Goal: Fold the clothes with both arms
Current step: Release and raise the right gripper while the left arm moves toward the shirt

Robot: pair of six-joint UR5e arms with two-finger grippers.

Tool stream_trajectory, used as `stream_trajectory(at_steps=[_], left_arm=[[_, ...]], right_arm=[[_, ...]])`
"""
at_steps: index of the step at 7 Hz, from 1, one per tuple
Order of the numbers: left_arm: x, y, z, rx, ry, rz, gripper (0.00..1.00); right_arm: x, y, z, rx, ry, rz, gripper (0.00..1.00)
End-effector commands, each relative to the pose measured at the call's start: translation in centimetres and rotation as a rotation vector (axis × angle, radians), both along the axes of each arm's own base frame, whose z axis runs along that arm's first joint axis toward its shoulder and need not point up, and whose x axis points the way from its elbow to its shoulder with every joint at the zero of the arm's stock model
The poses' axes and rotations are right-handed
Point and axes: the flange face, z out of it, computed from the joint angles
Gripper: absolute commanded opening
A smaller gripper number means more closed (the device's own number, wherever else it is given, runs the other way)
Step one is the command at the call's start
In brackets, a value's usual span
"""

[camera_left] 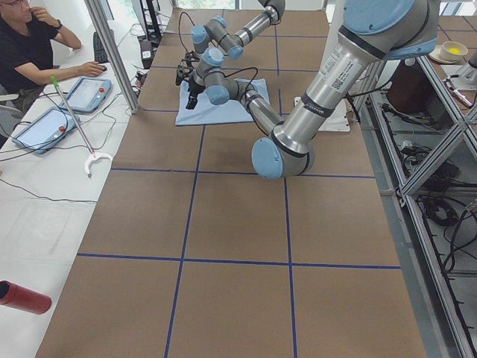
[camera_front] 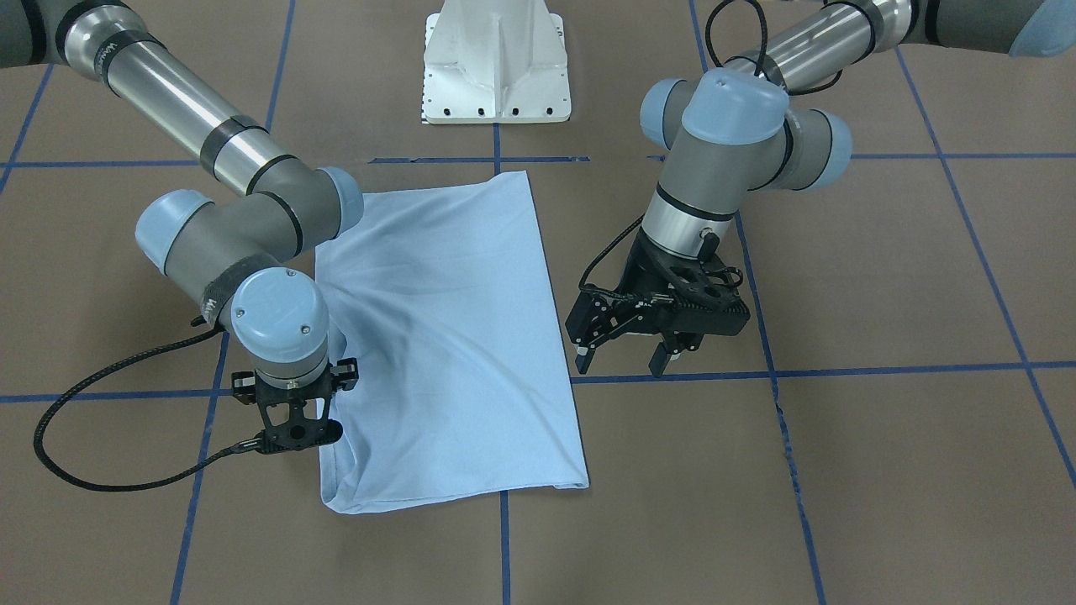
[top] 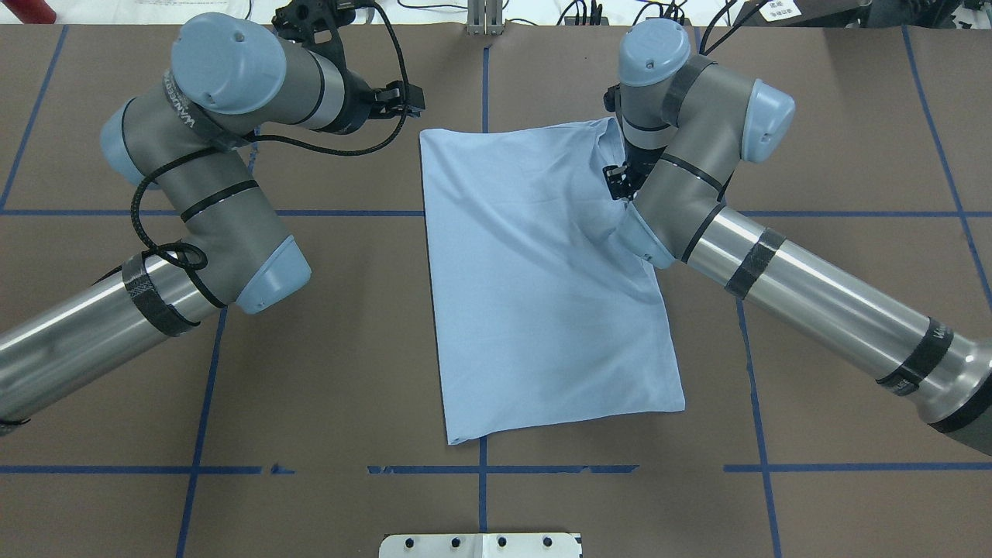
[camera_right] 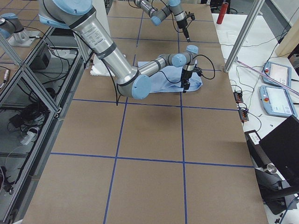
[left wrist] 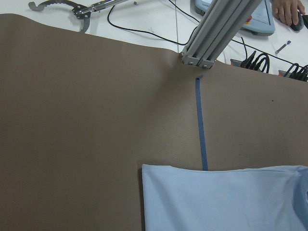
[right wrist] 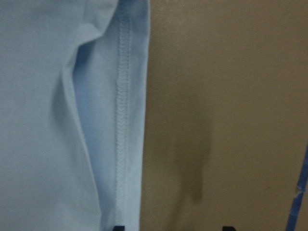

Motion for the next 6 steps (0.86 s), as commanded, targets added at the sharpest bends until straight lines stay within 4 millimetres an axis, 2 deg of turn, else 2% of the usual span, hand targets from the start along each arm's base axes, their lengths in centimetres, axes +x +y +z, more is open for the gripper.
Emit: stream_trajectory(at_steps=[1, 3, 4, 5, 6], left_arm=[[0.0, 0.0, -0.1, 0.001, 0.001, -0.001, 1.00], [-0.1, 0.0, -0.7, 0.004, 0.009, -0.002, 1.00], [0.1, 0.3, -1.3, -0.028, 0.040, -0.015, 1.00], [1.7, 2.6, -1.6, -0.089, 0.094, 0.016, 1.00], [3.3, 4.7, -1.8, -0.205, 0.160, 0.093, 1.00]], right_arm=[[2.6, -1.8, 0.2, 0.019, 0.004, 0.000, 0.74], [2.6, -2.5, -4.9, 0.059, -0.074, 0.005, 0.78], [4.1, -1.2, -8.1, 0.082, -0.148, 0.000, 0.89], [7.1, 1.9, -8.5, 0.111, -0.211, -0.002, 0.98], [9.3, 4.6, -9.0, 0.112, -0.265, 0.014, 0.99]])
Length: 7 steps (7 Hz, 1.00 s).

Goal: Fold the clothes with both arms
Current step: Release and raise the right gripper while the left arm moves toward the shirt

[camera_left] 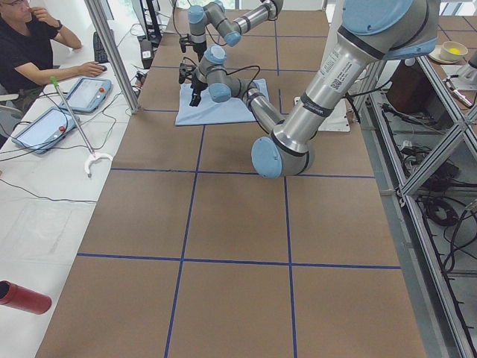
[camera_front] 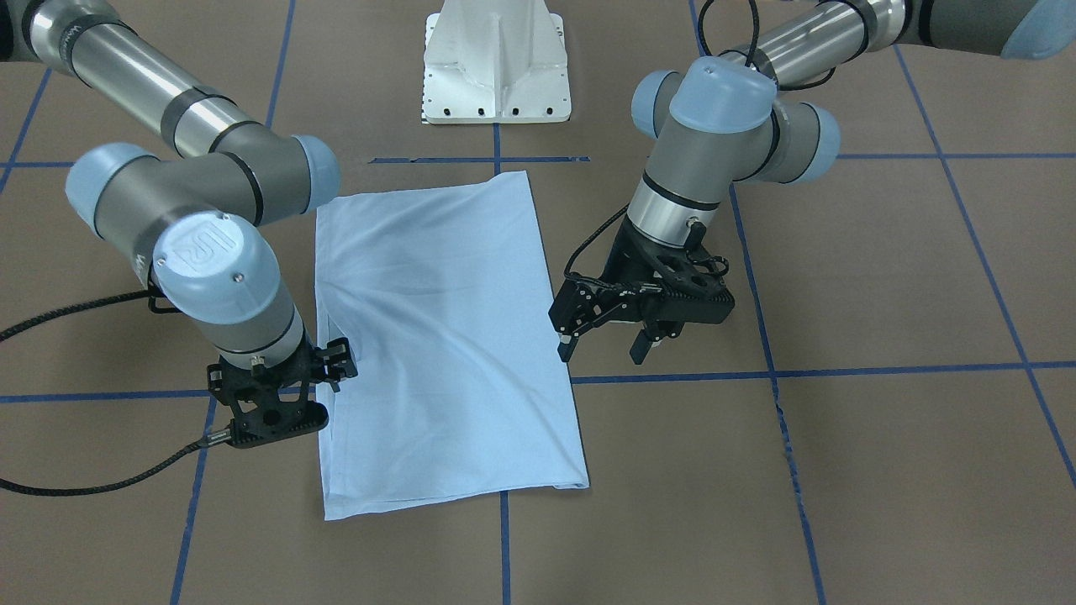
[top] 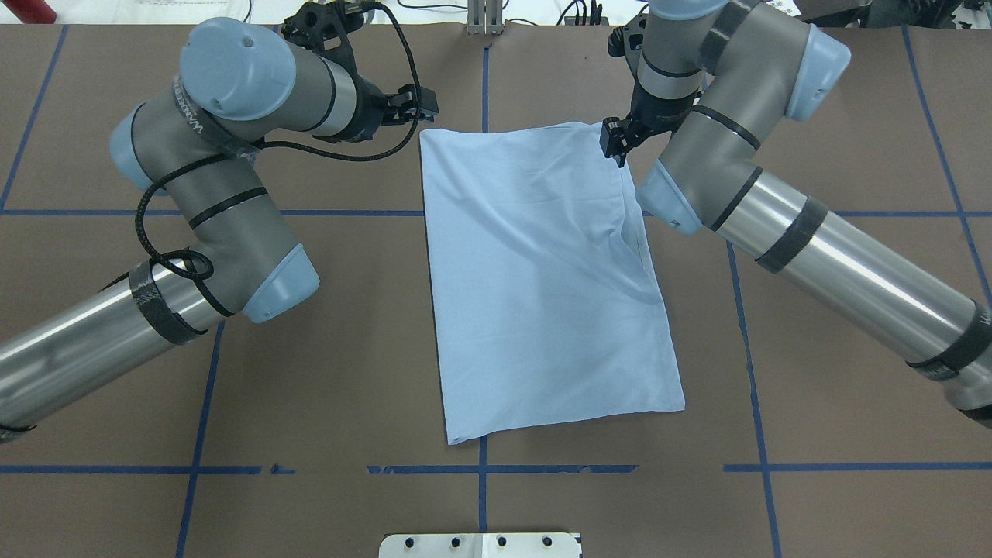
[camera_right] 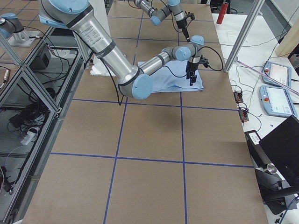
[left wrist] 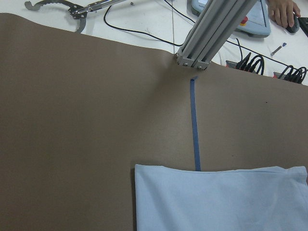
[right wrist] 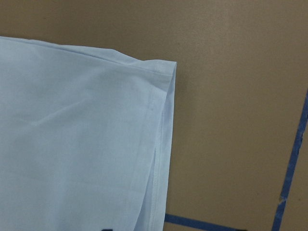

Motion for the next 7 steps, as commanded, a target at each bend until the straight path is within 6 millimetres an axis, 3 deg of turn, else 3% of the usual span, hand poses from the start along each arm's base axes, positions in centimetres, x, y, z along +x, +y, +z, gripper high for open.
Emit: stream_trajectory(at_steps=[1, 2, 3, 4, 6, 7], left_arm=[[2.3, 5.1, -0.5, -0.204, 0.127, 0.087, 1.00], [4.1, 10.3, 0.7, -0.296, 0.160, 0.102, 1.00], [5.7, 12.6, 0.6, -0.370, 0.185, 0.071, 1.00], [8.2, 15.1, 2.0, -0.458, 0.124, 0.045, 1.00], [11.5, 20.4, 1.9, -0.544, 0.052, 0.017, 1.00], [12.1, 22.6, 1.4, -0.592, 0.038, 0.018, 0.99]], right_arm=[[4.7, 5.9, -1.6, -0.035, -0.135, 0.041, 0.99], [6.4, 8.3, -1.4, -0.073, -0.171, 0.062, 1.00], [8.0, 10.5, -0.3, -0.100, -0.190, 0.062, 1.00], [8.6, 11.5, 0.1, -0.106, -0.196, 0.056, 1.00], [8.6, 11.5, 0.2, -0.107, -0.195, 0.056, 1.00], [8.5, 11.5, 0.0, -0.105, -0.197, 0.056, 1.00]])
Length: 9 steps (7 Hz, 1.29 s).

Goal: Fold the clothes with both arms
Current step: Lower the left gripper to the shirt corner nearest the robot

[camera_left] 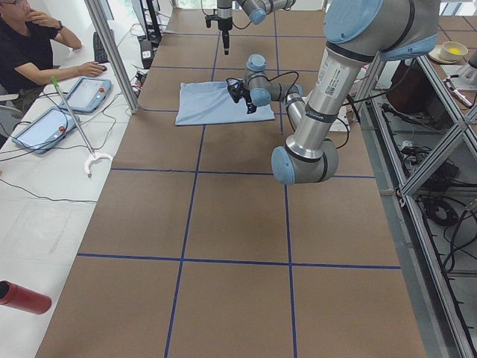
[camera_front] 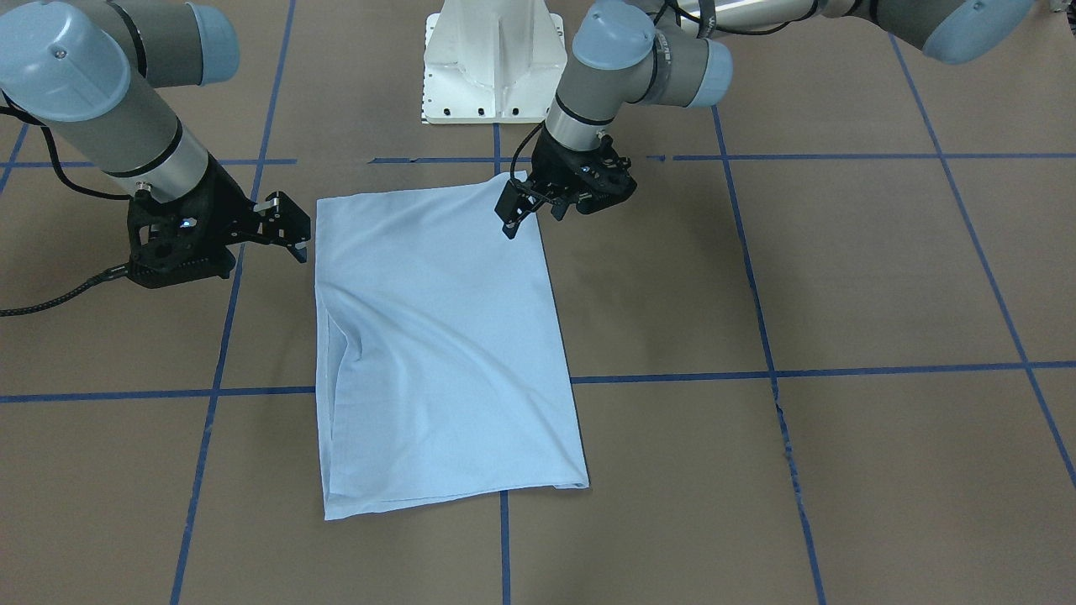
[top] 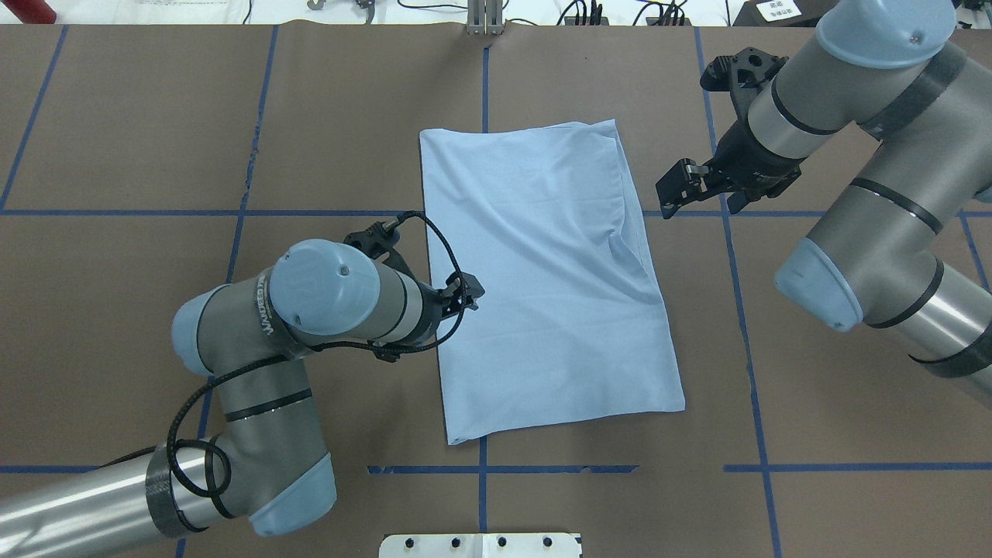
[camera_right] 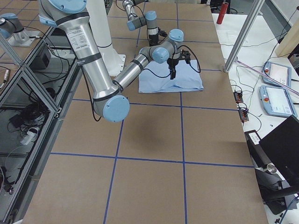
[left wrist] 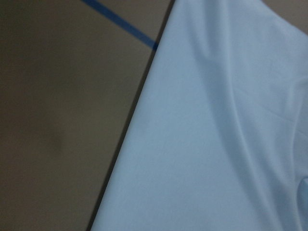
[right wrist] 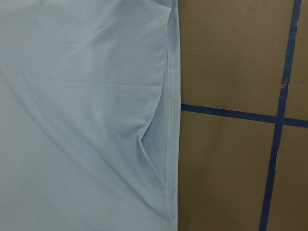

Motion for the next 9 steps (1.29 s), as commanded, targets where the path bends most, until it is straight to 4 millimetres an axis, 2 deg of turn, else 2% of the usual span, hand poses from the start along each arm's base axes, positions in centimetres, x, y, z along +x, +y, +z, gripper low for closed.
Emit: stream_trajectory(at_steps=[1, 3, 6, 9], left_arm=[[2.4, 5.2, -0.1, -0.090, -0.050, 0.016, 0.99], [4.8, 8.9, 0.8, -0.101, -0.083, 0.041, 0.96], [5.0, 8.9, 0.7, -0.091, -0.085, 0.046, 0.94], [5.8, 9.7, 1.5, -0.100, -0.101, 0.055, 0.94]], right_arm=[[-0.1, -0.1, -0.3, 0.003, -0.003, 0.000, 1.00], [-0.1, -0.1, -0.4, 0.005, -0.003, 0.001, 1.00], [-0.1, -0.2, -0.3, 0.003, -0.001, 0.002, 1.00], [-0.1, -0.3, -0.3, 0.003, -0.001, 0.003, 1.00]])
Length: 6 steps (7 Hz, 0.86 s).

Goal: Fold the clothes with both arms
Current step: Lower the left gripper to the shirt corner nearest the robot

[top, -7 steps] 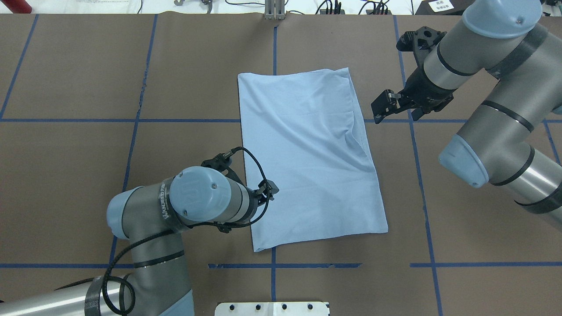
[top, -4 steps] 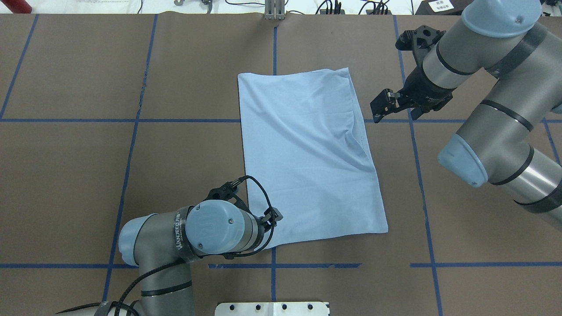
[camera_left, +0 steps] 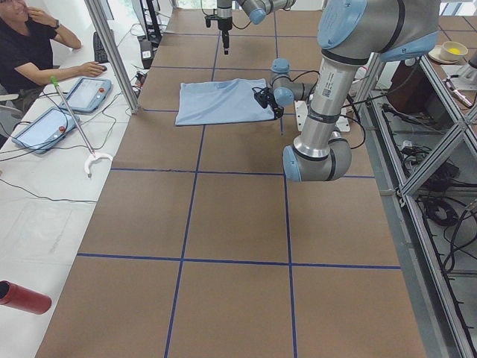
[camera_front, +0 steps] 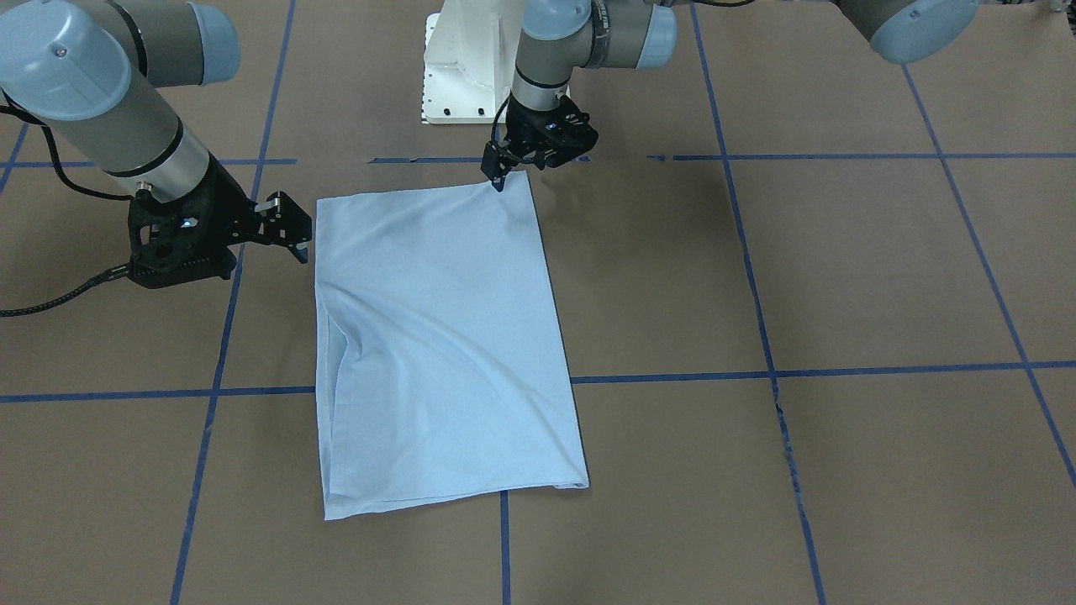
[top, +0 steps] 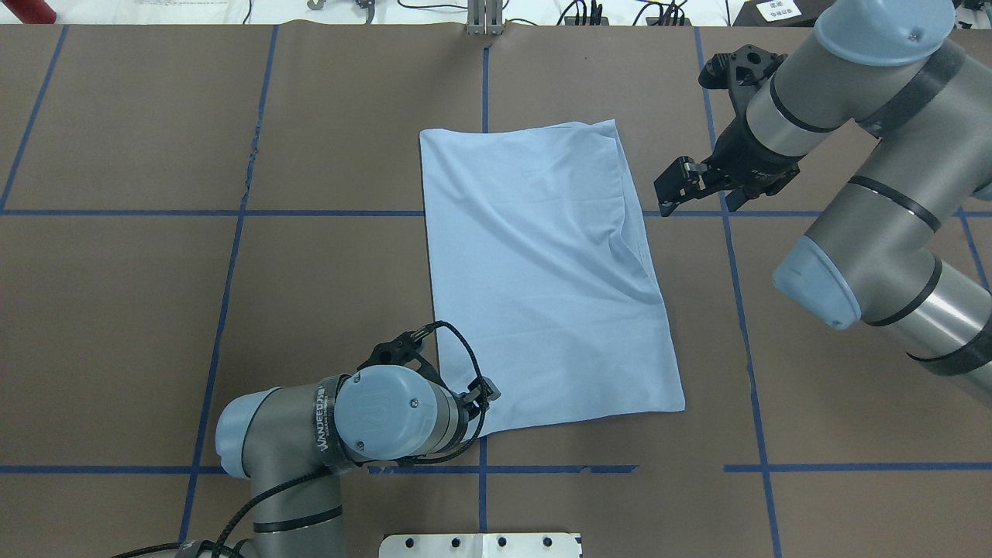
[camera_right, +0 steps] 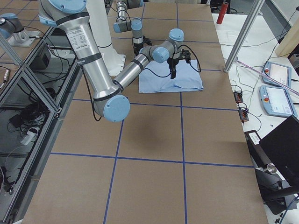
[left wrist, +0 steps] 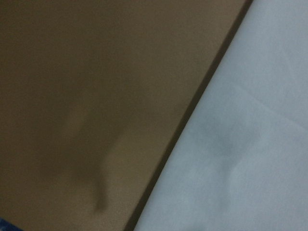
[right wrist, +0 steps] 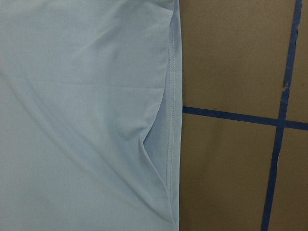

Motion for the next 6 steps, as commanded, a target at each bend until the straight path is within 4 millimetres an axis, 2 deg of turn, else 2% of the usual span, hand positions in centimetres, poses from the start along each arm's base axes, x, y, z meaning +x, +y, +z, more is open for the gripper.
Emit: stream_trajectory(at_steps=[1, 3, 5, 6], left_arm=[[0.64, 0.88, 0.35, -0.002, -0.008, 0.010, 0.94], [0.68, 0.87, 0.38, 0.004, -0.011, 0.003, 0.92], [1.05, 1.81, 0.48, 0.004, -0.013, 0.016, 0.81], [1.38, 1.82, 0.75, 0.010, -0.020, 0.008, 0.79]], right_arm=[[0.08, -0.06, 0.08, -0.001, 0.001, 0.001, 1.00], [0.09, -0.06, 0.08, -0.002, 0.001, 0.002, 1.00], [0.32, -0.21, 0.08, -0.002, 0.001, 0.007, 1.00], [0.39, -0.27, -0.01, -0.001, 0.000, 0.009, 1.00]])
